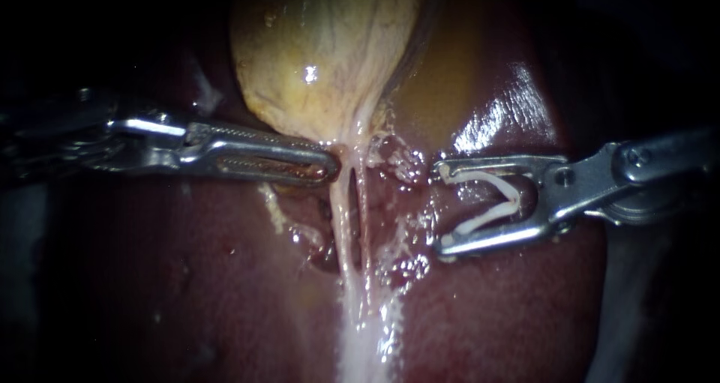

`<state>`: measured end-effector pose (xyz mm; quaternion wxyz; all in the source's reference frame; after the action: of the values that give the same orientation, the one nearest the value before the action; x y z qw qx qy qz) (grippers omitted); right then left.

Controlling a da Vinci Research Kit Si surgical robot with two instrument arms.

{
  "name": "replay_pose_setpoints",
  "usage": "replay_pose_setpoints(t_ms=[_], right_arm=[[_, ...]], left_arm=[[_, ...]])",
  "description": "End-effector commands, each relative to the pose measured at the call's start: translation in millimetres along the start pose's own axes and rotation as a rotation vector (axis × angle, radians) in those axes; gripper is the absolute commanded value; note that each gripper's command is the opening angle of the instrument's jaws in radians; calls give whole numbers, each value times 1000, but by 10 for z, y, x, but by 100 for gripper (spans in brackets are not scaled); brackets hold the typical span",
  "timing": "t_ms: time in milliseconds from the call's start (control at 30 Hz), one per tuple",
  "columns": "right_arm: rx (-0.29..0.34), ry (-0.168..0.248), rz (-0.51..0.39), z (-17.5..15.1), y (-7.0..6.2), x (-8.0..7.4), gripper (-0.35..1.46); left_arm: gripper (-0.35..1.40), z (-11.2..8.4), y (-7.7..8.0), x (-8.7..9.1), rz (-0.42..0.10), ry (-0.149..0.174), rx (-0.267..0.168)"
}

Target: Clipping first clip left tube

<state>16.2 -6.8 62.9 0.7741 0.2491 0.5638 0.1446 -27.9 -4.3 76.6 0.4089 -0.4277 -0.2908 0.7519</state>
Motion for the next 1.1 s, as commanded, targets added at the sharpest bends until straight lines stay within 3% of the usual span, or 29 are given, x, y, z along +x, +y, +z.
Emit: replay_pose_setpoints(t_ms=[33, 233, 600, 800, 1100], right_arm=[[1, 0, 0, 0, 0, 0, 50], [1, 0, 0, 0, 0, 0, 50], [0, 3, 0, 0, 0, 0, 50], [0, 3, 0, 1, 0, 0, 50], [8, 3, -5, 21, -3, -6, 50]], left_arm=[[-35, -1, 0, 0, 0, 0, 0], [-35, -18, 7, 7, -5, 0, -2], [-35, -67, 46, 30, -25, 14, 4], [-35, -73, 56, 33, -23, 20, 2], [-35, -74, 56, 33, -24, 20, 2]])
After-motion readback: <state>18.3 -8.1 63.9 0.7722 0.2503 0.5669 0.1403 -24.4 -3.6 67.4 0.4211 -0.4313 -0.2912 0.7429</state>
